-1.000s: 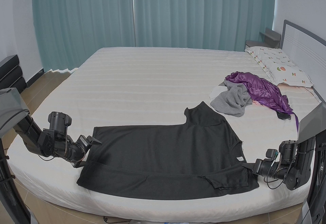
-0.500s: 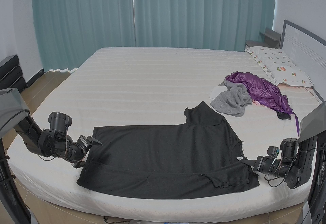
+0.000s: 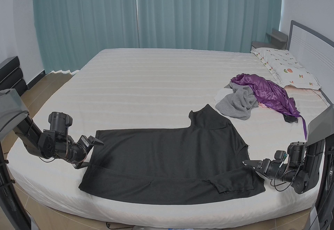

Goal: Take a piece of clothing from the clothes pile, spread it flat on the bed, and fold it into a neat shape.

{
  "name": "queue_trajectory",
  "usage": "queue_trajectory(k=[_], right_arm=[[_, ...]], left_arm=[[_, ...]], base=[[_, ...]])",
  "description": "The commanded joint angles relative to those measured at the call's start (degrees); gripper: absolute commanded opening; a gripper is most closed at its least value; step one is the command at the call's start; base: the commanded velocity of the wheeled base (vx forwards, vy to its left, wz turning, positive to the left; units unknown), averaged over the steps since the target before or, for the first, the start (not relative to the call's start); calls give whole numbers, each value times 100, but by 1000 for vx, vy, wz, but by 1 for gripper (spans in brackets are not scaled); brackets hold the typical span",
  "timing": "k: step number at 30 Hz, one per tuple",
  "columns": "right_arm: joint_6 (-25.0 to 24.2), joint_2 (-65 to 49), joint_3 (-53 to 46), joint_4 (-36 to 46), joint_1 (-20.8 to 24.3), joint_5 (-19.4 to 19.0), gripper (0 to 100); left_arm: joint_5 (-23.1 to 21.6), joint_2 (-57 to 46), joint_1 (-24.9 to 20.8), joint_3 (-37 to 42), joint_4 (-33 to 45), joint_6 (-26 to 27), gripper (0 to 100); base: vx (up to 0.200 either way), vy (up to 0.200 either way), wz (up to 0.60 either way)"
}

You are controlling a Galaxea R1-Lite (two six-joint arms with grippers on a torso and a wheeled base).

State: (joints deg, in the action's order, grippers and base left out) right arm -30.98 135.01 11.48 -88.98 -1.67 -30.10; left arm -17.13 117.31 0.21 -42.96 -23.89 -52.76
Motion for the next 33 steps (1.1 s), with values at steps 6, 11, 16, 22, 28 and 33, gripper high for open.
queue_trajectory(k=[6,11,16,22,28,33], right_arm=[[-1147,-511,-41,-76,-26,-14,100],[-1429,-467,-41,-76,-35,-14,100],[-1517,-397,-32,-76,-35,-31,100],[-1499,-335,-32,-76,18,-5,100],[-1464,-274,-32,-76,26,4,100],[-1438,-230,-41,-76,35,-5,100]], left_arm=[[-71,512,208,-1364,60,477,100],[-168,1294,217,-2313,87,776,100],[-317,1848,217,-3219,236,802,100],[-247,2068,357,-3518,236,1066,100],[-230,2331,392,-3667,43,1110,100],[-159,2498,357,-3720,-116,1092,100]], base=[[0,0,0],[0,0,0],[0,0,0],[0,0,0],[0,0,0],[0,0,0]])
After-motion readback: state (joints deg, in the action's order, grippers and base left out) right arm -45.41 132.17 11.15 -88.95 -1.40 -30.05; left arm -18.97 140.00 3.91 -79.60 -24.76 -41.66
